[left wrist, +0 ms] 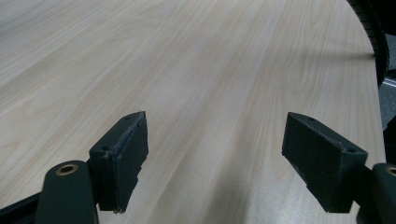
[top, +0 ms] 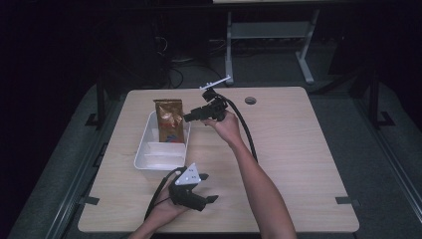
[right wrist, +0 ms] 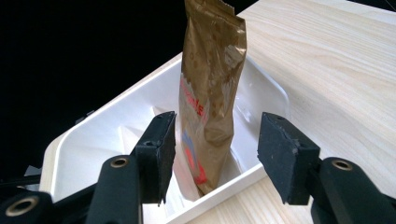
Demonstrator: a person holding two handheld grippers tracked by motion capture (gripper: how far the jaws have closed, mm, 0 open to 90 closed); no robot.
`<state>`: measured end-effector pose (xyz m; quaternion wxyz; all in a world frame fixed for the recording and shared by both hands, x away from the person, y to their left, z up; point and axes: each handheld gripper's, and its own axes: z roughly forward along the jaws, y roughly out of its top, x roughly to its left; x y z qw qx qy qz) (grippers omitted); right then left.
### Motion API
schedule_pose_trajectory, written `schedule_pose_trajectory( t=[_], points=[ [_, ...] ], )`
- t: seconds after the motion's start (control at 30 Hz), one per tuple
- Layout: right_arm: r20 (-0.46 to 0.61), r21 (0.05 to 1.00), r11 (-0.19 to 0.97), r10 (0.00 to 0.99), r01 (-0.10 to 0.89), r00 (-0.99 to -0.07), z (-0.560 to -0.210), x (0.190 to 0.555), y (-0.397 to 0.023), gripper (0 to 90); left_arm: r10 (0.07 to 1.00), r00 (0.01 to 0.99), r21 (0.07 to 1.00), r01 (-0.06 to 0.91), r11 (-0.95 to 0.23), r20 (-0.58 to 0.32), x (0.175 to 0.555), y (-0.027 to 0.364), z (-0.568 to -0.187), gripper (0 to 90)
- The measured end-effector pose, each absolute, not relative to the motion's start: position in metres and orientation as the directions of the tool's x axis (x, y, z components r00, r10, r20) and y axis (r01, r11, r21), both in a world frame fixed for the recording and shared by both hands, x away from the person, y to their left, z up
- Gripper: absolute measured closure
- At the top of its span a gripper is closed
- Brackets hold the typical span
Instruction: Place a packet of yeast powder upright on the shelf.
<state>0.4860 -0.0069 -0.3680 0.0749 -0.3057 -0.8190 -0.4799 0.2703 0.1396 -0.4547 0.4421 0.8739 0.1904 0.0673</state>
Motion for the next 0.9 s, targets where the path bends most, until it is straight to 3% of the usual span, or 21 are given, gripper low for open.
schedule_pose_trajectory(
  t=[0.9],
  points=[
    [0.432,0.767,0.282,0.439,0.577,-0.788,-0.364,0.461,-0.083,45.6,0.389,0.92,0.802,0.272,-0.532,-0.055,0.271,0.138,-0.454,21.8]
  ],
)
